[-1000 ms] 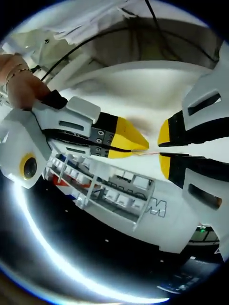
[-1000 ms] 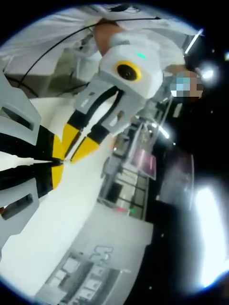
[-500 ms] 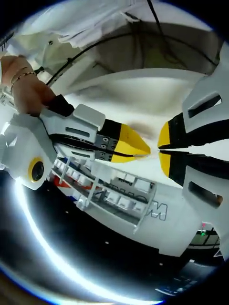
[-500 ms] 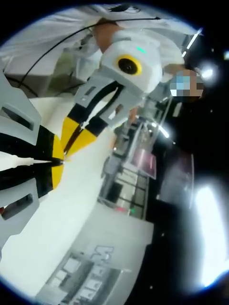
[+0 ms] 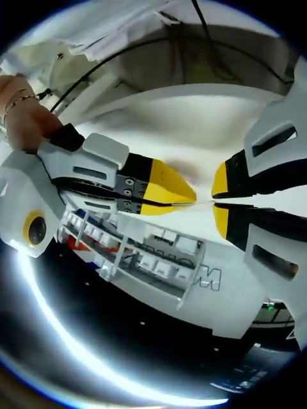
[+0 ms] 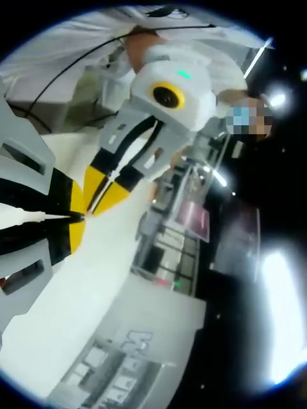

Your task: Open the resealable bag by pulling the two sides of the seal apart until the entire bag opening is separated and visibly accessible.

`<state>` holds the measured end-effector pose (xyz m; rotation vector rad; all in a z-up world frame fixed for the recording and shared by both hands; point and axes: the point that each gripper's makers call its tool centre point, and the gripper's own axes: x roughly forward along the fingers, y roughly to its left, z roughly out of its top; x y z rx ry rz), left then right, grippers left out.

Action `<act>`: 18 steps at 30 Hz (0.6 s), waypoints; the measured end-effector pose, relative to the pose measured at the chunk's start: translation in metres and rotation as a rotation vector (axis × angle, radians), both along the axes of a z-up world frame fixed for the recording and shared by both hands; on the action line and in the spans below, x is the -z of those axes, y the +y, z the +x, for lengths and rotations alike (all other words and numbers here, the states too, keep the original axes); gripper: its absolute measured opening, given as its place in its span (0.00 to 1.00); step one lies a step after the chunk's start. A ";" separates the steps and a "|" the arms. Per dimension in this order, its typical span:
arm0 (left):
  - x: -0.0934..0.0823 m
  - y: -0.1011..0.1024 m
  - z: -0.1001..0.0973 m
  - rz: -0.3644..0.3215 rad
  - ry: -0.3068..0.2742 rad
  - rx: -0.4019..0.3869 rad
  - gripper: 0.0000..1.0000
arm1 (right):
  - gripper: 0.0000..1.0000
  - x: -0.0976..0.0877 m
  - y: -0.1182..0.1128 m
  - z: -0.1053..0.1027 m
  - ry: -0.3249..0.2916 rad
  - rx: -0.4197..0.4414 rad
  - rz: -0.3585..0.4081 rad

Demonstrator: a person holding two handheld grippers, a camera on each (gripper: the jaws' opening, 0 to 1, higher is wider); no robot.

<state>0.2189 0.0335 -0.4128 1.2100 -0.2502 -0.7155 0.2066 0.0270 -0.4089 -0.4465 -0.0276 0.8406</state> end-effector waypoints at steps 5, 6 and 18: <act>-0.001 0.000 -0.001 -0.001 -0.014 -0.001 0.02 | 0.00 0.001 0.001 -0.002 0.002 -0.004 -0.005; 0.000 0.000 -0.002 0.002 -0.012 -0.001 0.01 | 0.00 0.001 0.001 -0.002 0.003 -0.004 -0.006; -0.001 0.008 -0.002 0.034 -0.071 -0.022 0.01 | 0.02 -0.001 -0.007 -0.020 0.125 -0.054 0.048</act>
